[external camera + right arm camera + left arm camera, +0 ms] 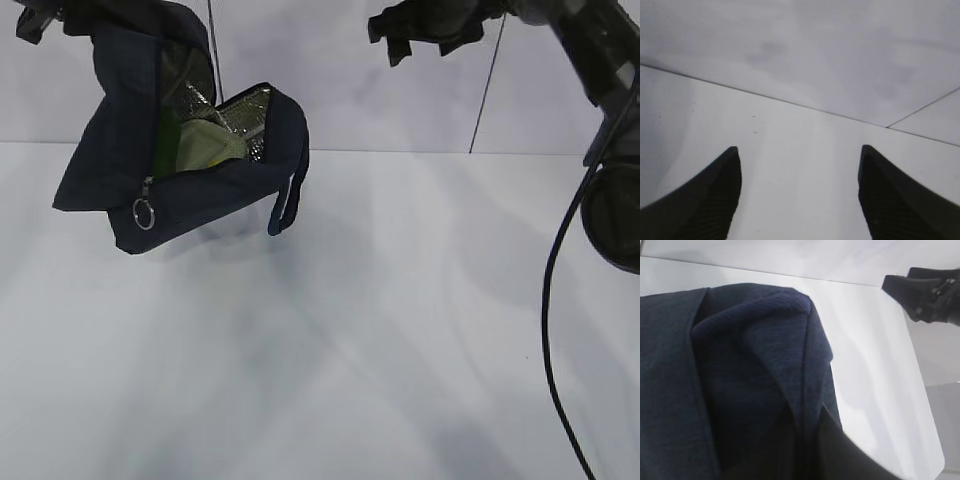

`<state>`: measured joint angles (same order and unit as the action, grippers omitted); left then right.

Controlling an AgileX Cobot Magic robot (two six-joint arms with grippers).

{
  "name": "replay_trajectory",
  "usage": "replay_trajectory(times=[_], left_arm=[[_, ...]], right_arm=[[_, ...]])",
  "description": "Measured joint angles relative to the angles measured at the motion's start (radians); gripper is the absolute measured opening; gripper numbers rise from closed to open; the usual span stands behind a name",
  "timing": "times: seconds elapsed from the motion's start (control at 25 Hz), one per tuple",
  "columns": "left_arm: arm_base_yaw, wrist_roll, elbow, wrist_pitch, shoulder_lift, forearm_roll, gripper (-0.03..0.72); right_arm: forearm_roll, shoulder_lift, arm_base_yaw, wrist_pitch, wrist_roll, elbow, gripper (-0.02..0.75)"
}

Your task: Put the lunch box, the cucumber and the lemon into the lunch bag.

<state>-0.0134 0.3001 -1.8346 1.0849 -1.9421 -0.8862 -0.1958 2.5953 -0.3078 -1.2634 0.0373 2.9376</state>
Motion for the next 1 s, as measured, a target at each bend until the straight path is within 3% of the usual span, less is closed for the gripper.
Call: replay_trajectory(times=[0.24,0.44,1.0], left_arm=[[0.0,0.0,0.0,0.01,0.0,0.022,0.008],[0.0,0.0,0.0,0.01,0.0,0.028,0.008],[0.0,0.0,0.0,0.01,0.0,0.068,0.008]], right_arm=[[0.05,0.007,0.004,0.0,-0.045,-0.097,0.549],[-0.024,-0.025,0.004,0.002,-0.077,-0.321,0.549],[-0.027,-0.458,0.005,0.01,-0.081,-0.794,0.549]])
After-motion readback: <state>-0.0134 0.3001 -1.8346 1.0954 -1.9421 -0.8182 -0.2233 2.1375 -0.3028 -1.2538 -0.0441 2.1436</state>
